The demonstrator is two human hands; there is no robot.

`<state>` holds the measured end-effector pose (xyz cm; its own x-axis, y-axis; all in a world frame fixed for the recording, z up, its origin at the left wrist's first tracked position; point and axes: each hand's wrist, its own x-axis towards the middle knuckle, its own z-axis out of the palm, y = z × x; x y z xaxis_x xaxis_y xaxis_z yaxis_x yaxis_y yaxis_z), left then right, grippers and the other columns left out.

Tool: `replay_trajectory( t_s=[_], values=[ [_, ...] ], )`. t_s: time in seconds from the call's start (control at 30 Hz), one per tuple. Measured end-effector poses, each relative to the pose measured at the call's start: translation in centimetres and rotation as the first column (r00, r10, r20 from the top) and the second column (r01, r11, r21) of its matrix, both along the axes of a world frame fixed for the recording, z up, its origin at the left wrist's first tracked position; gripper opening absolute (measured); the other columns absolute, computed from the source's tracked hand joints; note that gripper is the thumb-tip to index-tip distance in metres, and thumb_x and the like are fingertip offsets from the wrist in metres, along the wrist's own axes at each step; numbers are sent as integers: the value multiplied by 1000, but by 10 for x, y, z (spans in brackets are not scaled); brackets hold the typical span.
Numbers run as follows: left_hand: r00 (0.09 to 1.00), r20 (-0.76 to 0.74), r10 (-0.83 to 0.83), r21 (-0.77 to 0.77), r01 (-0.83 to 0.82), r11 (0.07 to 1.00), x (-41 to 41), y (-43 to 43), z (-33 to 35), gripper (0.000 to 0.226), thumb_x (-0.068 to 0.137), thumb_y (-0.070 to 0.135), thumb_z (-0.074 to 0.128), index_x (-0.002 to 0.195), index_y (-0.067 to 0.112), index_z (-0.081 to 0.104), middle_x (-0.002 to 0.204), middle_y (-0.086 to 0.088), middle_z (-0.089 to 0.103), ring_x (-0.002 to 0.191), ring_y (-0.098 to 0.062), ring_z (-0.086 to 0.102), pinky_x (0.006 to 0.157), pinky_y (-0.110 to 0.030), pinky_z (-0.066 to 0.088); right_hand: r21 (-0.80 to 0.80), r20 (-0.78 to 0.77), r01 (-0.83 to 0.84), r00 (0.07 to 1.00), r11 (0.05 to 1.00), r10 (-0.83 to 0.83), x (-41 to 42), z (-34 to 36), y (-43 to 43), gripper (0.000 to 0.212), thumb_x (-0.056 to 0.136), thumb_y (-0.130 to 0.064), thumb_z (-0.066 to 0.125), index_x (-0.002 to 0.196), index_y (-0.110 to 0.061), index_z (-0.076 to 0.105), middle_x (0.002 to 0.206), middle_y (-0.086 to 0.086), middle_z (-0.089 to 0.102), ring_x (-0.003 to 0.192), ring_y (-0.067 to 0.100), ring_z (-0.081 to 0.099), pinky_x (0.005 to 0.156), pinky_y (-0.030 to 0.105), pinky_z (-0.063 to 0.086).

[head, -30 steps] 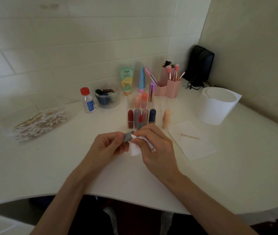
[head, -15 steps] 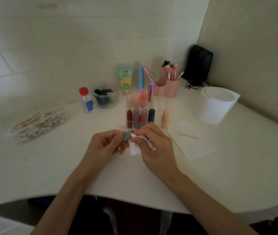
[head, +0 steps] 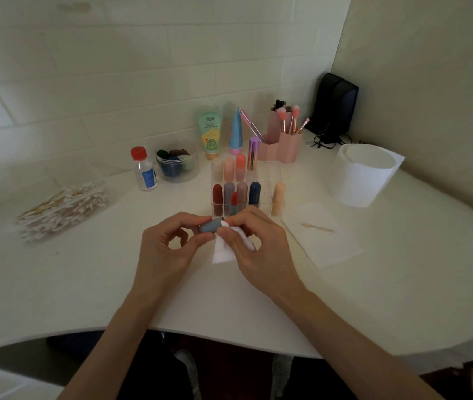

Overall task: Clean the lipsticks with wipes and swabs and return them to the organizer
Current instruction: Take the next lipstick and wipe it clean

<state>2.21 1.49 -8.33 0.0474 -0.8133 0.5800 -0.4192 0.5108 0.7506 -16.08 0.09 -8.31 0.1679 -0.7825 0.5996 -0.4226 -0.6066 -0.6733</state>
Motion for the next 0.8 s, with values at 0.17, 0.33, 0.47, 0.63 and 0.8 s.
replay_trajectory(
  t_s=[0.17, 0.33, 0.47, 0.63, 0.8],
  values=[
    [998, 48, 50, -53, -47, 998, -5, 3, 0, 24, 81, 7, 80, 103, 13, 75, 94, 6, 73, 82, -16, 65, 68, -26, 50, 113, 65, -28, 998, 993, 21, 0, 4, 1, 17, 93, -26, 72, 99, -10, 74, 90, -6, 66, 83, 5, 59, 76, 14, 45],
    [986, 143, 82, -154, -59, 986, -8, 7, 1, 17, 86, 13, 78, 103, 8, 74, 97, 4, 71, 84, -11, 64, 69, -21, 48, 316, 197, -82, 980, 945, 19, -3, 6, 0, 21, 94, -25, 74, 106, -8, 75, 97, 3, 74, 89, 20, 69, 80, 25, 54],
    [982, 152, 111, -180, -83, 980, -8, 8, 1, 21, 84, 0, 79, 103, 6, 74, 99, 0, 72, 84, -11, 66, 69, -20, 48, 442, 295, -142, 955, 886, 5, -5, 13, 1, 23, 93, -30, 73, 108, -13, 77, 101, 0, 76, 93, 15, 70, 80, 28, 58],
    [986, -60, 153, 24, -151, 988, -8, 11, 9, 26, 88, -3, 72, 110, 13, 71, 100, 14, 74, 73, -11, 75, 75, -29, 55, 467, 585, -269, 809, 842, -66, -22, 30, -1, 28, 85, -39, 74, 102, -18, 80, 108, 6, 71, 86, 10, 68, 69, 26, 54],
    [984, -95, 154, 35, -151, 988, -7, 10, 10, 25, 92, 4, 68, 116, 11, 68, 112, 13, 72, 79, -10, 75, 73, -40, 59, 484, 551, -248, 832, 839, -71, -38, 34, -9, 25, 88, -34, 76, 105, -17, 80, 99, 3, 76, 89, 10, 67, 77, 29, 54]
  ],
)
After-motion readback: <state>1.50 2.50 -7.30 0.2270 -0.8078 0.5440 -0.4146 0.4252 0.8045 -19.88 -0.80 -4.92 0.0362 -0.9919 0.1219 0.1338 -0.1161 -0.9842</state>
